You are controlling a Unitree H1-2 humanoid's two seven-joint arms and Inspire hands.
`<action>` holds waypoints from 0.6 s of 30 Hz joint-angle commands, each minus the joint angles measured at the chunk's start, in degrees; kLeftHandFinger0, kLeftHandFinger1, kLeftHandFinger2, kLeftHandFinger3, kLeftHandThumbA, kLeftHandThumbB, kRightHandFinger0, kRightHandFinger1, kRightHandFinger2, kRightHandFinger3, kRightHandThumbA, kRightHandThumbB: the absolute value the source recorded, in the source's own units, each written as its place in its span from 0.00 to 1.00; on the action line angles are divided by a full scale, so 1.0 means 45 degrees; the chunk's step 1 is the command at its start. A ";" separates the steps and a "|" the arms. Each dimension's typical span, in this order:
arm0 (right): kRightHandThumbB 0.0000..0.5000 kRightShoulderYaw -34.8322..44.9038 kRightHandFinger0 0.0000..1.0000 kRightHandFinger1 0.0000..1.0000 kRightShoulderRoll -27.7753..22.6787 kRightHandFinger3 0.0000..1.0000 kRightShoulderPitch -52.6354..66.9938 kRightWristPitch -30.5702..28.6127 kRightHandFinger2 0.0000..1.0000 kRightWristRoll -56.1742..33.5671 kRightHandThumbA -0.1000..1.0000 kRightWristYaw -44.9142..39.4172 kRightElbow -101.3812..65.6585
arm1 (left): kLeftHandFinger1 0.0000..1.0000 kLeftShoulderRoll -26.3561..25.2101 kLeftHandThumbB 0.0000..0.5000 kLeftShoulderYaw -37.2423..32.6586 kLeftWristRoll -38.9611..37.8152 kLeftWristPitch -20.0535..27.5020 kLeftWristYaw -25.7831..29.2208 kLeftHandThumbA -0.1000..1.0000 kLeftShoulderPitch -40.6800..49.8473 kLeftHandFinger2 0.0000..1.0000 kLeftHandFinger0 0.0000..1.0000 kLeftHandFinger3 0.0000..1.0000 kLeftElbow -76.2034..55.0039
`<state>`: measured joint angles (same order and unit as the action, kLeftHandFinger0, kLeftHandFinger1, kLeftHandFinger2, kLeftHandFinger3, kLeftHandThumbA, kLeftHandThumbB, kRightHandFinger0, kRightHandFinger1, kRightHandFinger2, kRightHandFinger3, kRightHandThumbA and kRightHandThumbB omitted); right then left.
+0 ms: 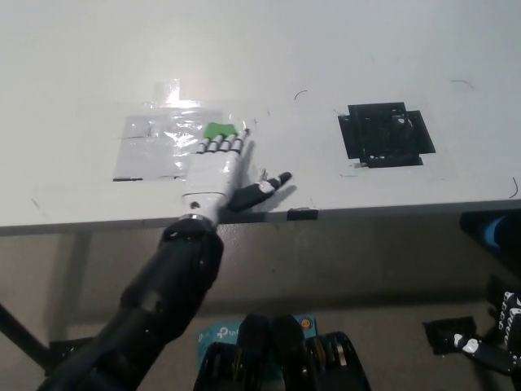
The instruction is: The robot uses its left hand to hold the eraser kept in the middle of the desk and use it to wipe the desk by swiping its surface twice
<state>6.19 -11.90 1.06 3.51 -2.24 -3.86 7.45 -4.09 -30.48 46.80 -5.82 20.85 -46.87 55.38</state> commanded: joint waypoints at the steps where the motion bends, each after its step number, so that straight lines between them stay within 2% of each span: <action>1: 0.98 -0.0195 1.00 1.00 -0.0076 1.00 -0.0383 0.0015 1.00 0.0053 1.00 -0.0174 -0.0778 | 1.00 0.0941 1.00 -0.1127 0.0129 -0.0263 -0.2908 1.00 0.0406 1.00 1.00 1.00 0.0846; 6: 1.00 -0.0335 1.00 1.00 0.0010 1.00 -0.0354 -0.0148 1.00 0.0086 1.00 -0.0117 -0.0828 | 1.00 0.1613 1.00 -0.2543 0.1038 -0.0636 -0.3340 1.00 -0.0274 1.00 1.00 1.00 0.1499; 7: 0.97 -0.0383 1.00 1.00 0.0013 1.00 -0.0341 -0.0247 1.00 0.0128 1.00 -0.0116 -0.0814 | 1.00 0.1849 1.00 -0.3026 0.1446 -0.0758 -0.3481 1.00 -0.0505 1.00 1.00 1.00 0.1730; 18: 0.96 -0.0571 1.00 1.00 0.0203 1.00 -0.0168 -0.0261 1.00 0.0045 1.00 -0.0099 -0.1113 | 1.00 0.2520 1.00 -0.4605 0.2029 -0.1141 -0.3835 1.00 -0.0949 1.00 1.00 1.00 0.2550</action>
<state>4.25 -11.31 1.04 3.52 -2.24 -3.84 6.27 3.83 -46.84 53.58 -10.01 17.98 -52.80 61.84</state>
